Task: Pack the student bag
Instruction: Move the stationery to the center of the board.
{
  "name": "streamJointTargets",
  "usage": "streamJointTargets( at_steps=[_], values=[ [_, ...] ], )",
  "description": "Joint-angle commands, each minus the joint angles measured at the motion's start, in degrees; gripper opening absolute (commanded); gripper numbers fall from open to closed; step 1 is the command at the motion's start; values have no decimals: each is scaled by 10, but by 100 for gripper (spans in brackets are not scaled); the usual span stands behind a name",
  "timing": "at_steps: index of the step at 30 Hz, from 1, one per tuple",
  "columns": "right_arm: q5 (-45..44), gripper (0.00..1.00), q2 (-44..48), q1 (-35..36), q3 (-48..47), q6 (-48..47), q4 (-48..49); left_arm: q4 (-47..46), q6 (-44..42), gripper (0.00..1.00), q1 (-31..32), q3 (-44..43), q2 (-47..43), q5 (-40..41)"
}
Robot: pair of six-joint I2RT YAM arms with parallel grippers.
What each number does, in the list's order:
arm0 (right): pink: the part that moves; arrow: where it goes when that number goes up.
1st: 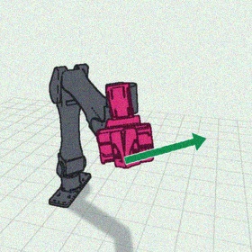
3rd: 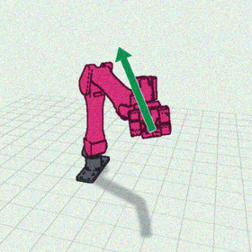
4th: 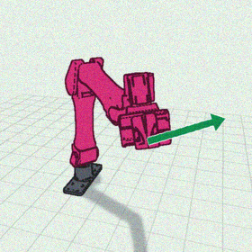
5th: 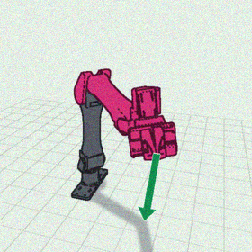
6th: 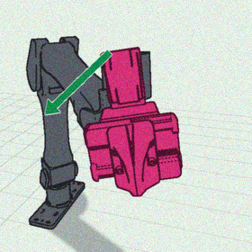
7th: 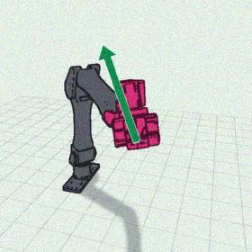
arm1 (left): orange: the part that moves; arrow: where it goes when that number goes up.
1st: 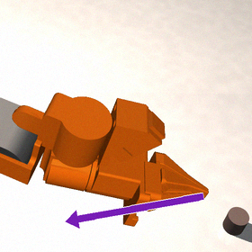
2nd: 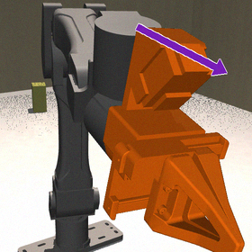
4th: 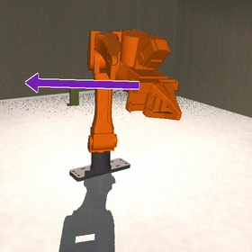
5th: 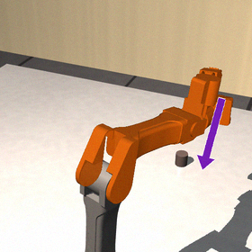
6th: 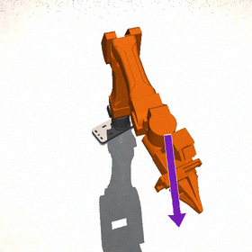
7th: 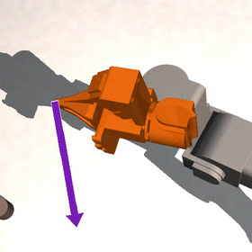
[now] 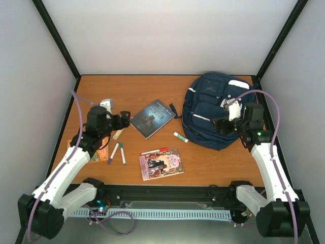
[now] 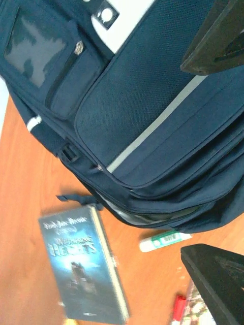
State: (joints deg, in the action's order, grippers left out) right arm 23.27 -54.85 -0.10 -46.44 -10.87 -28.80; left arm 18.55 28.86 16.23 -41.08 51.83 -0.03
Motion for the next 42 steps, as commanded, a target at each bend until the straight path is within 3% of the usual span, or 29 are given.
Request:
streamJointTargets(
  at_steps=[1,7,13,20,22,25,31,42],
  values=[
    [69,89,-42,-8,-39,-151,-128,73,-40,92,64,-76,49,-70],
    [99,75,-75,14,-30,-315,-234,103,-29,89,178,-112,126,-97],
    [15,68,-75,147,20,-367,-249,119,-17,87,246,-113,210,-131],
    [8,64,-27,303,84,-350,-221,122,-10,84,258,-86,253,-186],
    [-17,62,-17,340,93,-344,-203,115,-10,79,258,-79,273,-191],
    [-40,59,-12,395,99,-349,-180,124,-19,74,259,-83,304,-149],
    [-111,57,-53,501,101,-343,-125,143,-42,74,260,-111,369,-44],
    [-132,55,-90,551,91,-323,-87,131,-66,75,272,-125,417,-7]
  ],
)
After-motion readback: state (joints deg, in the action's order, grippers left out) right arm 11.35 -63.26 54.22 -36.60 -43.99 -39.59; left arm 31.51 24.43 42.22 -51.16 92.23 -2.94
